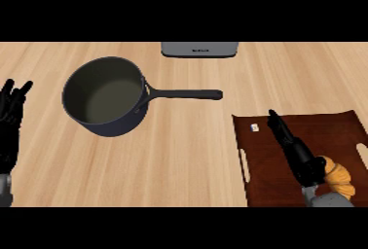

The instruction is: Pick the croissant from the tray and place it in the pot

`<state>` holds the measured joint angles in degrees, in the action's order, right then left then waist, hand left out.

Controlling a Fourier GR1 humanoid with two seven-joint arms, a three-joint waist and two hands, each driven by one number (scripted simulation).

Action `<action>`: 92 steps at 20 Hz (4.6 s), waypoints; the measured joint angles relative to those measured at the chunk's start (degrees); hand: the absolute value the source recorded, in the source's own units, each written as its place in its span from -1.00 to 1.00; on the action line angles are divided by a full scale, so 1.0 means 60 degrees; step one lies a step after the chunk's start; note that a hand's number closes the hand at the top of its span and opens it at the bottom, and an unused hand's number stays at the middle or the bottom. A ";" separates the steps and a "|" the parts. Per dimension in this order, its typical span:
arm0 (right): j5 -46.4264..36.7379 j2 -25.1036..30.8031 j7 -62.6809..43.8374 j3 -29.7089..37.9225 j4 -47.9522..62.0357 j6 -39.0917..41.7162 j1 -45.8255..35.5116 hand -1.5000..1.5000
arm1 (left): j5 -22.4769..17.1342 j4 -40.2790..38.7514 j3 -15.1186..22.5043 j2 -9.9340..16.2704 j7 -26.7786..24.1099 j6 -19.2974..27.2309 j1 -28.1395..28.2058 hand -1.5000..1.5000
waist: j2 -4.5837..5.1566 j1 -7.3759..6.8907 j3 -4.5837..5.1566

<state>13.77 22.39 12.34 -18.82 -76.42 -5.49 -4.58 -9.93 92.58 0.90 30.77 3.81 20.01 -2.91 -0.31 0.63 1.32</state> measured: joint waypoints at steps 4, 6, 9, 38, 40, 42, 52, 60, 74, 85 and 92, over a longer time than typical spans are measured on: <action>0.0066 0.1051 0.0609 0.0695 0.0151 0.0801 -0.0269 -1.00 | -0.0487 -0.0120 0.0686 -0.0642 0.0177 -0.0700 -0.0080 0.00 | 0.0048 0.0055 -0.0142; 0.0138 0.1781 0.1071 0.1178 0.0312 0.1305 -0.0519 -1.00 | -0.0841 0.0088 0.1035 -0.0927 0.0267 -0.1132 -0.0043 0.00 | 0.0041 0.0107 -0.0219; -0.1136 0.3087 0.0682 0.1376 0.1196 0.0628 -0.0489 -1.00 | -0.1180 0.0374 0.1236 -0.1131 0.0352 -0.1493 -0.0033 0.00 | 0.0131 0.0187 -0.0230; -0.0831 0.7645 -0.4844 0.1764 -0.2860 0.3812 0.0238 -1.00 | -0.1887 0.1459 0.1747 -0.1746 0.1415 -0.2702 0.0768 0.00 | -0.0147 0.0160 -0.0304; -0.0684 0.7493 -0.5270 0.1797 -0.3222 0.3759 0.0359 -1.00 | -0.1852 0.1329 0.1738 -0.1814 0.1317 -0.2801 0.0714 0.00 | -0.0133 0.0120 -0.0317; -0.0599 0.7292 -0.5664 0.1777 -0.3518 0.3702 0.0427 -1.00 | -0.1741 0.1329 0.1807 -0.1926 0.1348 -0.2766 0.0643 0.00 | -0.0124 0.0067 -0.0325; -0.2126 0.6460 -0.6371 0.1134 -0.4172 0.3044 0.1102 -1.00 | -0.1694 0.1134 0.1612 -0.2070 0.1491 -0.3031 0.0449 0.00 | -0.0095 -0.0067 -0.0339; -0.3578 0.6159 -0.6296 0.0861 -0.3840 0.2736 0.1483 -1.00 | -0.1568 0.1130 0.1554 -0.2207 0.1571 -0.3178 0.0459 0.00 | -0.0088 -0.0093 -0.0340; -0.4675 0.5303 -0.5891 0.0821 -0.2894 0.2933 0.1519 -1.00 | -0.1367 0.1173 0.1326 -0.2492 0.1939 -0.3264 0.0343 0.00 | -0.0072 -0.0128 -0.0327; -0.5580 0.4494 -0.5402 0.0731 -0.1807 0.2904 0.1290 -1.00 | -0.1332 0.0997 0.1151 -0.2632 0.1729 -0.3744 0.0356 0.00 | -0.0075 -0.0134 -0.0331; -0.5823 0.3967 -0.4803 0.0772 -0.1004 0.3000 0.0987 1.00 | -0.1002 0.1021 0.1151 -0.2880 0.1634 -0.3624 0.0425 0.00 | -0.0077 -0.0149 -0.0336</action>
<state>-21.17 46.19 -16.48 -14.19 -82.44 12.51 1.34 -15.94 98.70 7.81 13.49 13.61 -1.73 -0.36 -0.78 -0.26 -0.70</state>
